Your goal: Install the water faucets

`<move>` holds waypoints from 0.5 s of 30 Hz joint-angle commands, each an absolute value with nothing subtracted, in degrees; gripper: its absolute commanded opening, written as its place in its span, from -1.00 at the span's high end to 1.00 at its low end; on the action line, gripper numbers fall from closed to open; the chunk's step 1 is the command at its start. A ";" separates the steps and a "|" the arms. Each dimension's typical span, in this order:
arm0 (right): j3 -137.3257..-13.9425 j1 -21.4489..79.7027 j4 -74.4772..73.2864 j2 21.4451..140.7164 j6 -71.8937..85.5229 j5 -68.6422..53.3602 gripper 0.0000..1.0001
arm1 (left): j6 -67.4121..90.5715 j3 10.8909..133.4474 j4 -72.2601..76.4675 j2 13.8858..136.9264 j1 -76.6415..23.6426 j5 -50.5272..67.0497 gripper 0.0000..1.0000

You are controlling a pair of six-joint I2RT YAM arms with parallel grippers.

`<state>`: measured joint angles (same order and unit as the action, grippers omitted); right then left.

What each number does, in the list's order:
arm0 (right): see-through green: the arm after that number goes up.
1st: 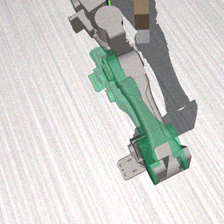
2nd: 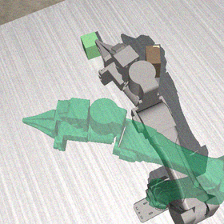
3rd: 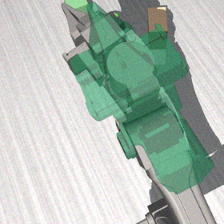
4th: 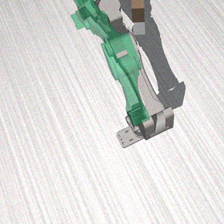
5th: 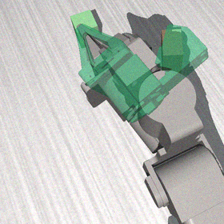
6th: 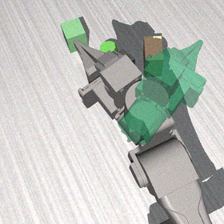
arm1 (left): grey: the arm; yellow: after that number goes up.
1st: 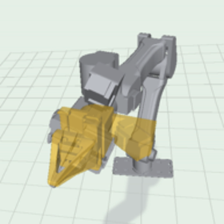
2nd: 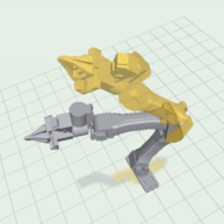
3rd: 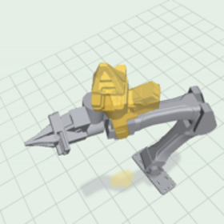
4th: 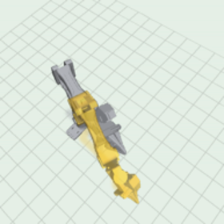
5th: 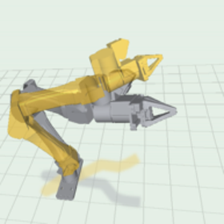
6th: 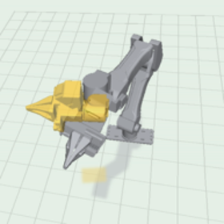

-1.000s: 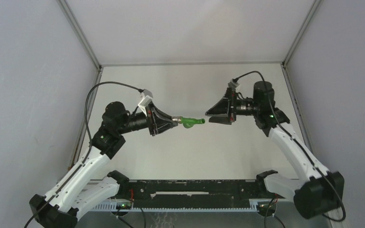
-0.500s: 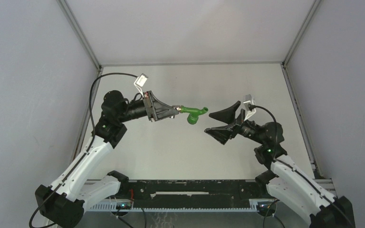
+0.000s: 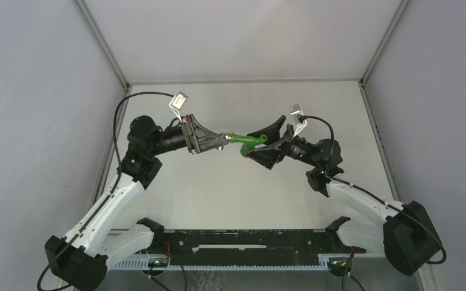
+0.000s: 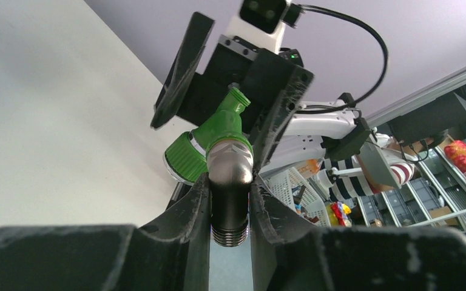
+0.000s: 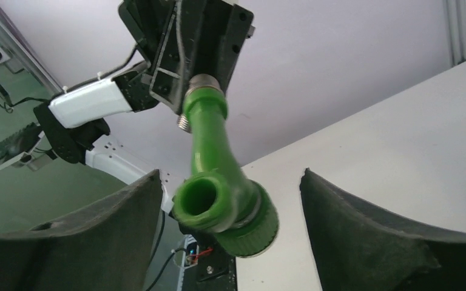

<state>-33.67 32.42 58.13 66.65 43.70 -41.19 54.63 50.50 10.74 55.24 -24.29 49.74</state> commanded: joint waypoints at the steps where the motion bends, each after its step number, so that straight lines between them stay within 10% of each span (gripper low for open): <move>1: -38.64 32.29 65.96 72.14 58.25 -45.79 0.10 | 54.35 50.27 16.59 53.72 -23.91 49.33 1.00; 11: -48.07 27.08 47.34 76.54 89.65 -61.99 1.00 | 15.92 43.93 0.98 44.47 -24.00 42.40 1.00; 15: -46.89 26.64 49.76 79.94 110.49 -70.22 0.88 | 5.11 43.88 -8.71 44.92 -25.25 36.60 1.00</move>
